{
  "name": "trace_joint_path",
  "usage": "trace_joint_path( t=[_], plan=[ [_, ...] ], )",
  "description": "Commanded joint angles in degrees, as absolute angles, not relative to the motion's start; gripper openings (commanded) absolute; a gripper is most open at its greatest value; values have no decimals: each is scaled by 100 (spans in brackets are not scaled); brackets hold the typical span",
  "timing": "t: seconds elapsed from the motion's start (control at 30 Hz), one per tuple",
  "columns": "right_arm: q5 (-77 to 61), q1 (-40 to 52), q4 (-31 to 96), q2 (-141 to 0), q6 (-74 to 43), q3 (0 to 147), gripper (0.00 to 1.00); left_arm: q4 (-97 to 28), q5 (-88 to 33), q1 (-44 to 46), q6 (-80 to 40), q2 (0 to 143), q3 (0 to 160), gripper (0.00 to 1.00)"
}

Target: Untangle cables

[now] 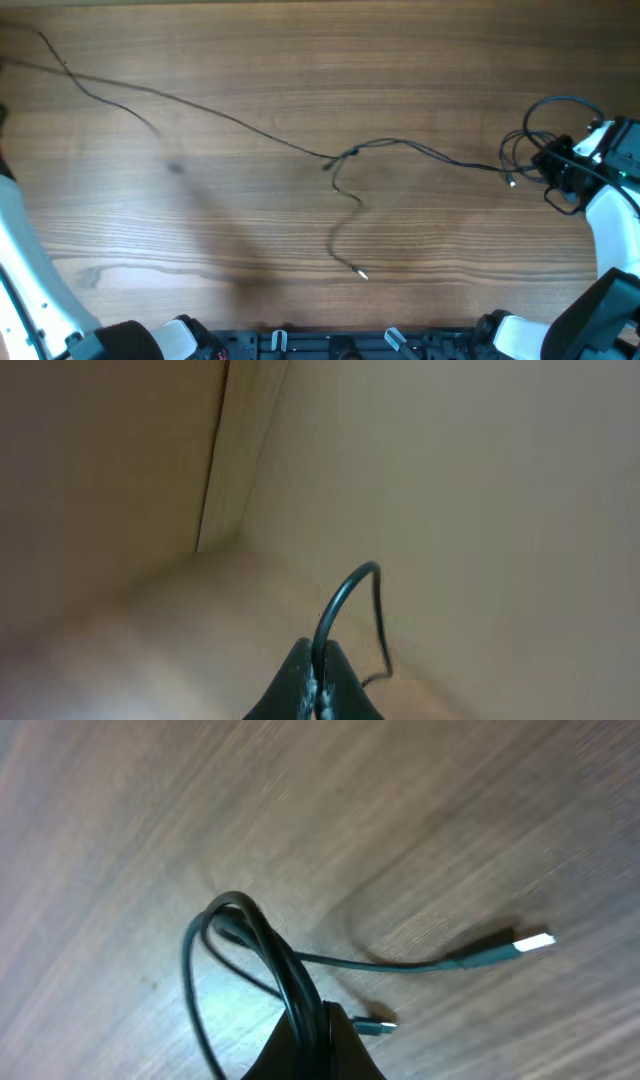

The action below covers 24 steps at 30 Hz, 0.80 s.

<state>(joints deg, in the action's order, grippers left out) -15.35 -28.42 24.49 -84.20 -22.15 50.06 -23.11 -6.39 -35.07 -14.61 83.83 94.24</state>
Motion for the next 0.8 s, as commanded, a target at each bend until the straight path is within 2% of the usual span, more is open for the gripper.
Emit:
trace_joint_path(
  t=[0.0, 0.1, 0.23, 0.53, 0.63, 0.77],
  plan=[
    [-355, -2893, 2550, -8534, -2456, 5022, 4, -1916, -639, -3800, -1216, 8423, 10036, 4],
    [180, -3100, 2602, -8654, -2910, 5022, 4, -1776, -639, -3997, -1221, 8427, 10095, 4],
    [-95, -3483, 2620, -8781, -2915, 5022, 4, -1984, -644, -4193, -1219, 8582, 10095, 4],
    [-2445, -3194, 2276, -8788, -1476, 5022, 4, -2659, -917, -4174, -1216, 9408, 10095, 4],
    [-2265, -2978, 2390, -8792, -1328, 5022, 4, -2539, -919, -4176, -1197, 9625, 10095, 4],
    [-1909, -2768, 2630, -8792, -1328, 5022, 4, -1944, -1479, -4174, -360, 9815, 10095, 4]
  ],
)
